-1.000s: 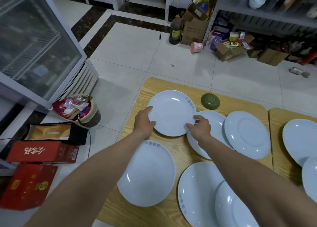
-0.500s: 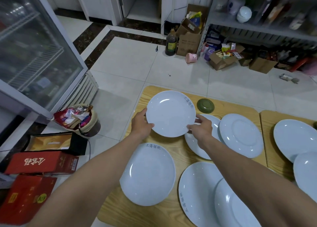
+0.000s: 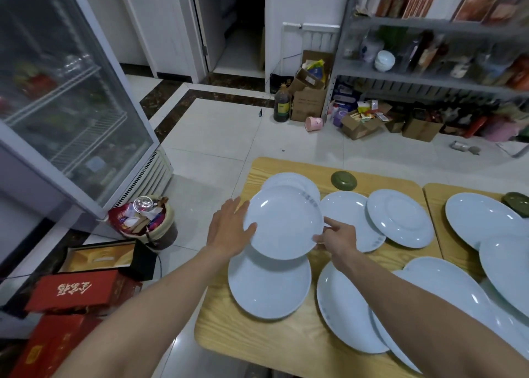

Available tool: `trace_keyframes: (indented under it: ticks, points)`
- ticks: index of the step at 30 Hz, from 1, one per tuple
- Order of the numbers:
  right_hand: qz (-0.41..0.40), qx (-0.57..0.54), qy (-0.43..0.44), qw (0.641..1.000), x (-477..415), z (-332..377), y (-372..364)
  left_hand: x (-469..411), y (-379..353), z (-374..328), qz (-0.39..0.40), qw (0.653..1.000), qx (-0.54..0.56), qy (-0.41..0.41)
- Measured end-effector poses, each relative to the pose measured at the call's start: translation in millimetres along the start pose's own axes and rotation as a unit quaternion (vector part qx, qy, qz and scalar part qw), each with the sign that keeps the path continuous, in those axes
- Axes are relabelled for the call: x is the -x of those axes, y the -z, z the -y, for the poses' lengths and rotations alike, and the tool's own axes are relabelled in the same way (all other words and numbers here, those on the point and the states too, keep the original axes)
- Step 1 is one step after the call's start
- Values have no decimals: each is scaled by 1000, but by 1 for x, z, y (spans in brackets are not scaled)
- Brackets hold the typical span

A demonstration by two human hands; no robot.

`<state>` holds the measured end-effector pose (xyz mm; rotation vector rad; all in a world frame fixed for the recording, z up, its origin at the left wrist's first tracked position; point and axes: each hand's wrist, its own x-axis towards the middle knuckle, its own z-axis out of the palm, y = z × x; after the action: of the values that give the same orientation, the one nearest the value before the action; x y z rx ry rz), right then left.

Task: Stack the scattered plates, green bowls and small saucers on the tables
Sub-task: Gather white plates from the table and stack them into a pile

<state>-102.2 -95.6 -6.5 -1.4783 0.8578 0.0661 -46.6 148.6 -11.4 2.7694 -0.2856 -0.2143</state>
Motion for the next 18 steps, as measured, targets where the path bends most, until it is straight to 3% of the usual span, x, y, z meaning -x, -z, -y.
trace_keyframes:
  ticks: [5,18]
  points:
    - [0,26,-44,999,24,-46,-4,15,10,5,-14,995,-83,-61]
    - [-46,106,-37,993,61,-68,-7,35,10,8,-4,992,-97,-80]
